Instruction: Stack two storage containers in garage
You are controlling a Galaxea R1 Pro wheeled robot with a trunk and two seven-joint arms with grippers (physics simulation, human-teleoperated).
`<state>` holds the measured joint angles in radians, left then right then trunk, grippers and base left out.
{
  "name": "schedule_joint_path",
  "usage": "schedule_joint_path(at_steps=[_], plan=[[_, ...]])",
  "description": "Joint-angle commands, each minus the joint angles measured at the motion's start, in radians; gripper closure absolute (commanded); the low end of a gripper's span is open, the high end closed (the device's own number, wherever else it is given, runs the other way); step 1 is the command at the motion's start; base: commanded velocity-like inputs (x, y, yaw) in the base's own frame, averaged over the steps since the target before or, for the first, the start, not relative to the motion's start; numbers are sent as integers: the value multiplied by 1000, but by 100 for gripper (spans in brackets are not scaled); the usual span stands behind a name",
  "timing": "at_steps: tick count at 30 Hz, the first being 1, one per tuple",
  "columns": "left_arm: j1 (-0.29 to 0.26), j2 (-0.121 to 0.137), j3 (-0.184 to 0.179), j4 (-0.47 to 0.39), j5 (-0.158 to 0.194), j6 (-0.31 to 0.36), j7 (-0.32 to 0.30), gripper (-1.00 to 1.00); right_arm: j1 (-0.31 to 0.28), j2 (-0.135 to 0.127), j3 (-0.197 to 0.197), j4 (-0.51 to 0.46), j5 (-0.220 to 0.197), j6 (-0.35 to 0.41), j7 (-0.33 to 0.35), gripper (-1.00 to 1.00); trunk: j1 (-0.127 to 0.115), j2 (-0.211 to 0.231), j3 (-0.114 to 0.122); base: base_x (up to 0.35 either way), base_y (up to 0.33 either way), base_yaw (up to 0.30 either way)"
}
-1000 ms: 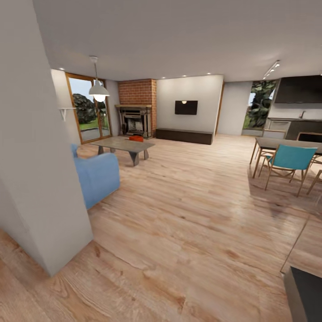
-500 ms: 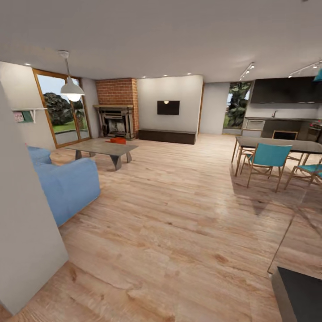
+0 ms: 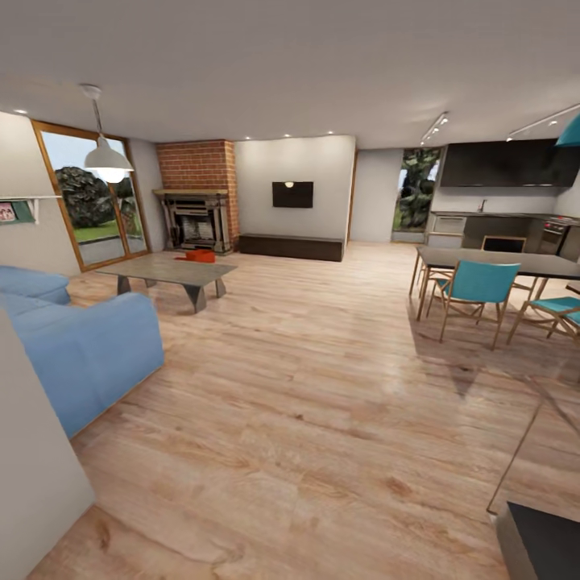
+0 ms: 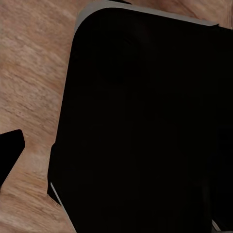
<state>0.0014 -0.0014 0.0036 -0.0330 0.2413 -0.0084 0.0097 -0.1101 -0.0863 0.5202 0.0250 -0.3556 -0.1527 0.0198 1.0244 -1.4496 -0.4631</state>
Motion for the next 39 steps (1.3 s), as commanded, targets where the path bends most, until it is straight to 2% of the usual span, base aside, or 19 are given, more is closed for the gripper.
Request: schedule_joint_path(at_steps=[1,39], plan=[[0,0,0,-1,6,-1,1,-100,-1,0,9,3,-10,-5,2,-100,1,0,-1,330,0,0],[0,0,0,-1,7,-2,1,-100,-1,0,9,3,-10,-7,0,-100,1,0,-1,330,0,0]])
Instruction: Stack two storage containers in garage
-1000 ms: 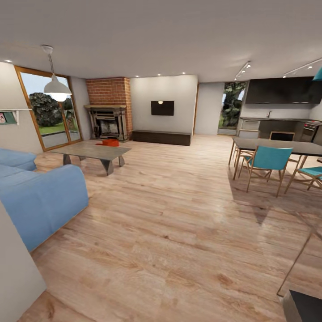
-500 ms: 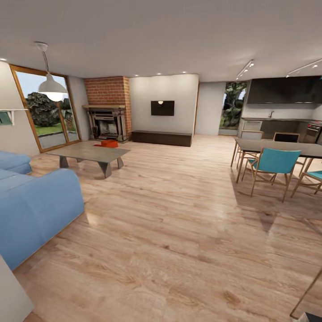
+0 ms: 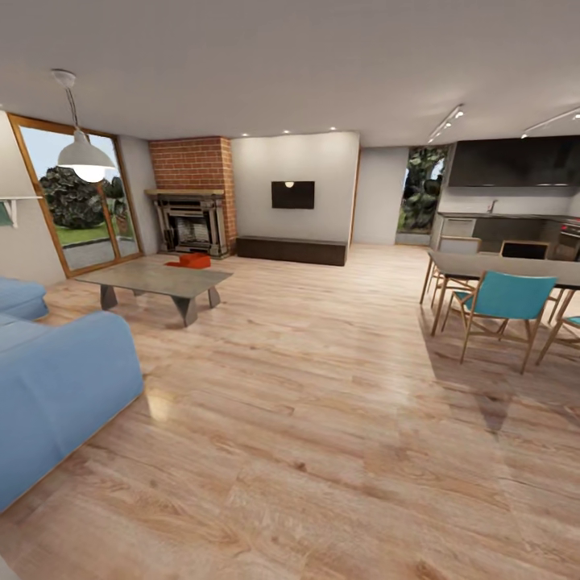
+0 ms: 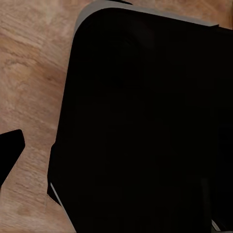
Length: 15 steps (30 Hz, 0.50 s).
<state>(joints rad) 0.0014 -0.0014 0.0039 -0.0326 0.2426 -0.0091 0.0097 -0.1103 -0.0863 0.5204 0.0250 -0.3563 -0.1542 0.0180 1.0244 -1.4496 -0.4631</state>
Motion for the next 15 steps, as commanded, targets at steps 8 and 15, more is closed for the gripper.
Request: schedule_joint_path(at_steps=[8,15], plan=[[0,-1,-1,-1,5,0,1,-100,-1,0,9,3,-9,-5,2,-100,1,0,-1,331,0,0],[0,0,-1,-1,5,0,1,-100,-1,0,9,3,-10,-5,1,-100,1,0,-1,330,0,0]])
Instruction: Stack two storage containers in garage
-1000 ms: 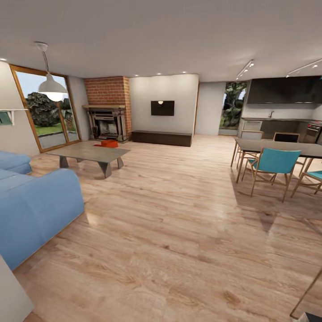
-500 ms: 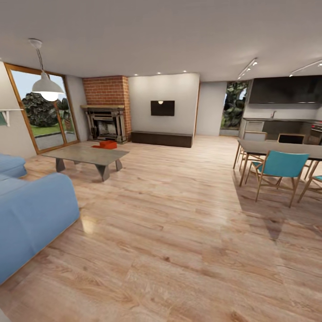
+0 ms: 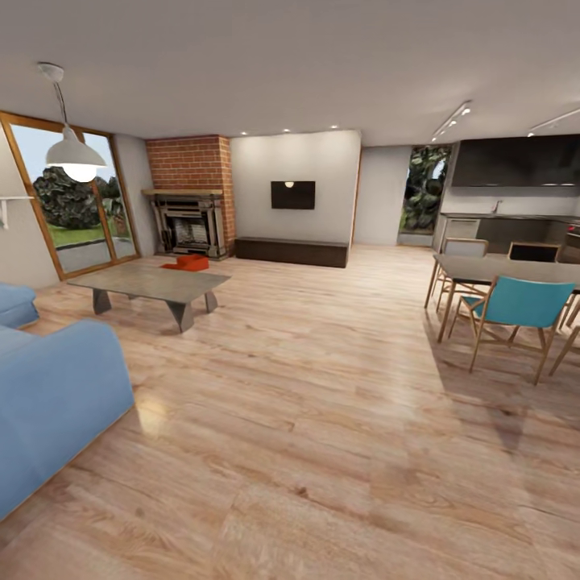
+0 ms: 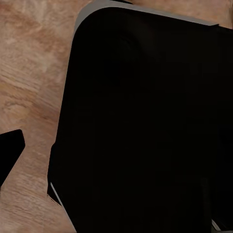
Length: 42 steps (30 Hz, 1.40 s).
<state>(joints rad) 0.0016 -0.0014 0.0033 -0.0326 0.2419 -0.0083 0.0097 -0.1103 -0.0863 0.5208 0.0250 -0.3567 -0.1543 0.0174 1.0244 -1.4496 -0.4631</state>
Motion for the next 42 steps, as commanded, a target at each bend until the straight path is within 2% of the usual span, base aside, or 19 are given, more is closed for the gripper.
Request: schedule_joint_path(at_steps=[1,26,42], plan=[[0,0,0,-1,6,-1,1,-100,-1,0,8,3,-10,-5,2,-100,1,0,-1,331,0,0],[0,-1,1,-1,5,-2,1,-100,-1,0,7,3,-9,-5,1,-100,1,0,-1,331,0,-1],[0,-1,0,-1,5,-2,1,-100,-1,1,7,3,-18,-5,2,-100,1,0,-1,330,0,-209]])
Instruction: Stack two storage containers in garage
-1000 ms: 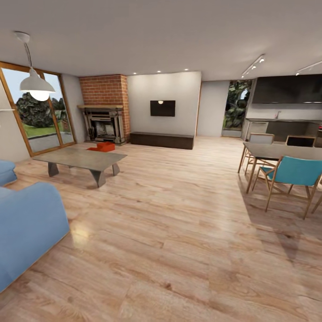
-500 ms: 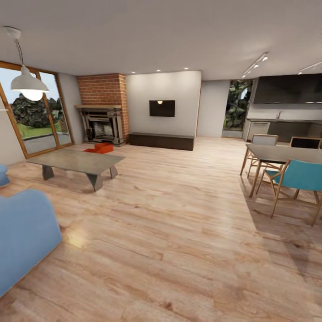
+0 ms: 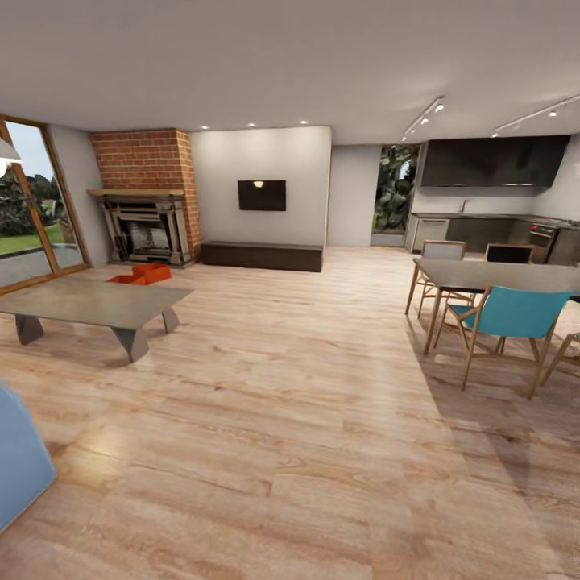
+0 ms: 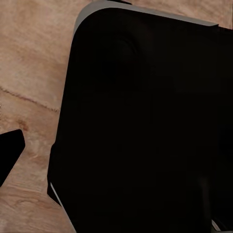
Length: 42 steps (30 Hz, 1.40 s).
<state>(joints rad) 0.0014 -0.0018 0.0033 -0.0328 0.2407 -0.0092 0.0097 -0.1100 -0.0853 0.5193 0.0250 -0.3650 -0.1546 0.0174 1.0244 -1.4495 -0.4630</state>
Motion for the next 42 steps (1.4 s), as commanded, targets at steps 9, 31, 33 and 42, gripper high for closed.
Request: schedule_joint_path(at_steps=[9,31,33,42], plan=[[1,0,1,-1,6,-2,1,-100,-1,0,8,3,-9,-5,2,-100,1,0,-1,331,0,-237],[0,0,0,-1,7,-2,1,-100,-1,-1,10,3,-2,-4,2,-100,1,0,-1,331,0,-19],[1,0,0,-1,7,-2,1,-100,-1,-1,10,3,-2,-3,3,-100,1,0,-1,331,0,0],[0,0,1,-1,8,0,1,-100,-1,-1,8,3,-2,-5,3,-100,1,0,-1,331,0,0]])
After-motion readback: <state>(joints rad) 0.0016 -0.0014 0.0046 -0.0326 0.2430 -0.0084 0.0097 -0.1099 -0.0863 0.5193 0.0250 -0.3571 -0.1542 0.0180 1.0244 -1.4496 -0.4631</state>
